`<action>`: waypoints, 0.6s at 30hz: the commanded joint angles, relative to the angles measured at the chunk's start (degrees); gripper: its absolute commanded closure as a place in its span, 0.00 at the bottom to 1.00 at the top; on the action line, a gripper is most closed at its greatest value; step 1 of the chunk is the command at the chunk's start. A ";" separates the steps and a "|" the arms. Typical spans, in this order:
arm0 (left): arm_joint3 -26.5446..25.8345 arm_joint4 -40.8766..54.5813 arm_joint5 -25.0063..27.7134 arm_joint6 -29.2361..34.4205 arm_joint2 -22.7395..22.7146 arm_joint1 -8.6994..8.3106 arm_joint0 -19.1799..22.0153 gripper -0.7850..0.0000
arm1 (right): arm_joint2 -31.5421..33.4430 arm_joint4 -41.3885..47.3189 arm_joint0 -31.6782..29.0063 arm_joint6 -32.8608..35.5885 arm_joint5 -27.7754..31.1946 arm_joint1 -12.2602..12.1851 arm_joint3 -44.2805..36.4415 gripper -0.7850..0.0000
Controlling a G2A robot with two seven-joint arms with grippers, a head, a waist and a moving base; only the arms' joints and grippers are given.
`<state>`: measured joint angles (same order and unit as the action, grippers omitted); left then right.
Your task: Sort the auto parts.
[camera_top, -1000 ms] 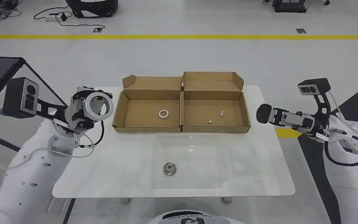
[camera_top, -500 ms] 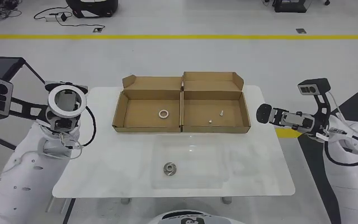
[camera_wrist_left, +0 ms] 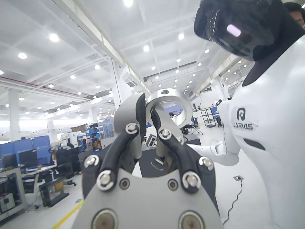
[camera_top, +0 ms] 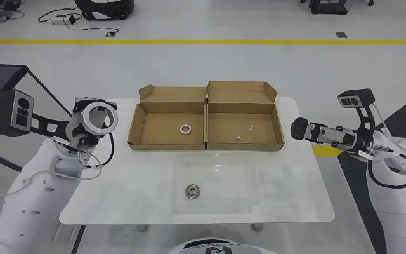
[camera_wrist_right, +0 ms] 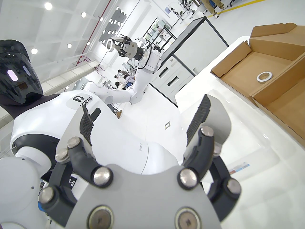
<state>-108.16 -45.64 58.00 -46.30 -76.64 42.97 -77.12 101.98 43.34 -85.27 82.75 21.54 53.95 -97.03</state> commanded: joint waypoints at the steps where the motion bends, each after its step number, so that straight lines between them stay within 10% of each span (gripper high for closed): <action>1: 0.67 -0.15 0.00 0.00 0.91 -0.28 0.26 1.00 | 0.00 0.00 0.00 0.00 0.00 0.00 0.00 0.00; 18: 0.13 1.47 0.00 -0.01 2.67 -1.25 1.86 1.00 | 0.00 0.00 0.00 0.00 0.00 0.00 0.00 0.00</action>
<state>-108.03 -44.17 58.00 -46.32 -73.97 41.71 -75.26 101.98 43.34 -85.27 82.75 21.54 53.95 -97.03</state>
